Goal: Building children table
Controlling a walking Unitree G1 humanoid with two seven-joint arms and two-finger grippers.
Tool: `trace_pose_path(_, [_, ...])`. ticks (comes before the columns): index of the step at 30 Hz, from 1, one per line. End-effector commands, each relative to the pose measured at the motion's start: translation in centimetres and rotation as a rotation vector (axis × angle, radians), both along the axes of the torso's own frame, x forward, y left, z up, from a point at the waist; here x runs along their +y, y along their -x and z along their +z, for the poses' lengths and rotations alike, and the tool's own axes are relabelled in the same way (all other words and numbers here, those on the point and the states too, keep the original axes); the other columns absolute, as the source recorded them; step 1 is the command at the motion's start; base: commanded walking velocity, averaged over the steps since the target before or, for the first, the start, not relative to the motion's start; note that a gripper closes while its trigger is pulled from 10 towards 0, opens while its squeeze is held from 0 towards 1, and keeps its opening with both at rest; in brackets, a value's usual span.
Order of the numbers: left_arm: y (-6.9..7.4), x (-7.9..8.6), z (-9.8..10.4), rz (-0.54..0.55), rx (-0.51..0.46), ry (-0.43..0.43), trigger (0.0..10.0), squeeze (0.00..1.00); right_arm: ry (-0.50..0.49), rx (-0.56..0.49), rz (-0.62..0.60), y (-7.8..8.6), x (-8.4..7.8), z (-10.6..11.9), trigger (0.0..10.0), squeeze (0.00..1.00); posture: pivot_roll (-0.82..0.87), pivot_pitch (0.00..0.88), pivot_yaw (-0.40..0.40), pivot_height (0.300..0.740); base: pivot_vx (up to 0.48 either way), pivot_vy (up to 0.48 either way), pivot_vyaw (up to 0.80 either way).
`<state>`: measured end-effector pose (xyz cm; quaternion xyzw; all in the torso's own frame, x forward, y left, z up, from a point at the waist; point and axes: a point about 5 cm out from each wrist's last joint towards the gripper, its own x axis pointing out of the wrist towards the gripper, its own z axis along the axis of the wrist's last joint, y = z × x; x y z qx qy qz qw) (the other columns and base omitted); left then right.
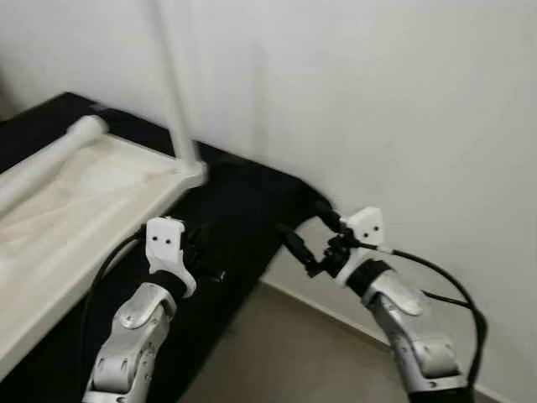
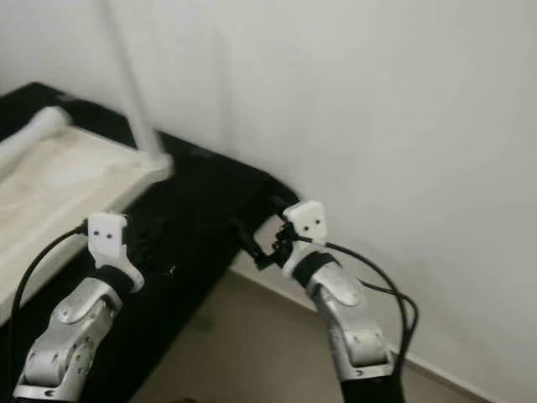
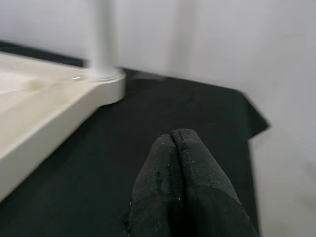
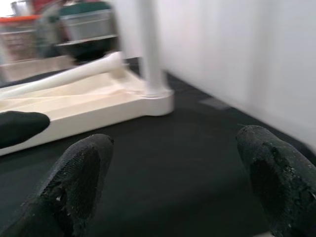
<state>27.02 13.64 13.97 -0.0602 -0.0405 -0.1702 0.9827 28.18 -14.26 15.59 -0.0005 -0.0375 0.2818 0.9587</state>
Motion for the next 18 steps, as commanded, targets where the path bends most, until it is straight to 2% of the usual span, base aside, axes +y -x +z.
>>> trace_pose_path(1, [0.1,-0.14,-0.36,0.006,0.008,-0.014,10.0,0.0,-0.007,-0.02,0.002,-0.11,-0.01,0.34,10.0,0.0,-0.04,0.105,0.01,0.74,0.0,0.0,0.8])
trace_pose_path(12, [0.01,-0.26,-0.14,0.006,-0.001,-0.016,10.0,0.0,0.004,-0.044,-0.021,-0.71,-0.05,0.99,10.0,0.0,-0.04,0.104,0.005,0.74,0.0,0.0,0.76])
trace_pose_path(18, [0.06,-0.49,-0.04,-0.012,-0.005,-0.007,10.0,0.0,0.012,-0.014,-0.062,-0.94,0.22,0.37,10.0,0.0,-0.04,0.106,0.006,0.74,0.0,-0.461,0.0])
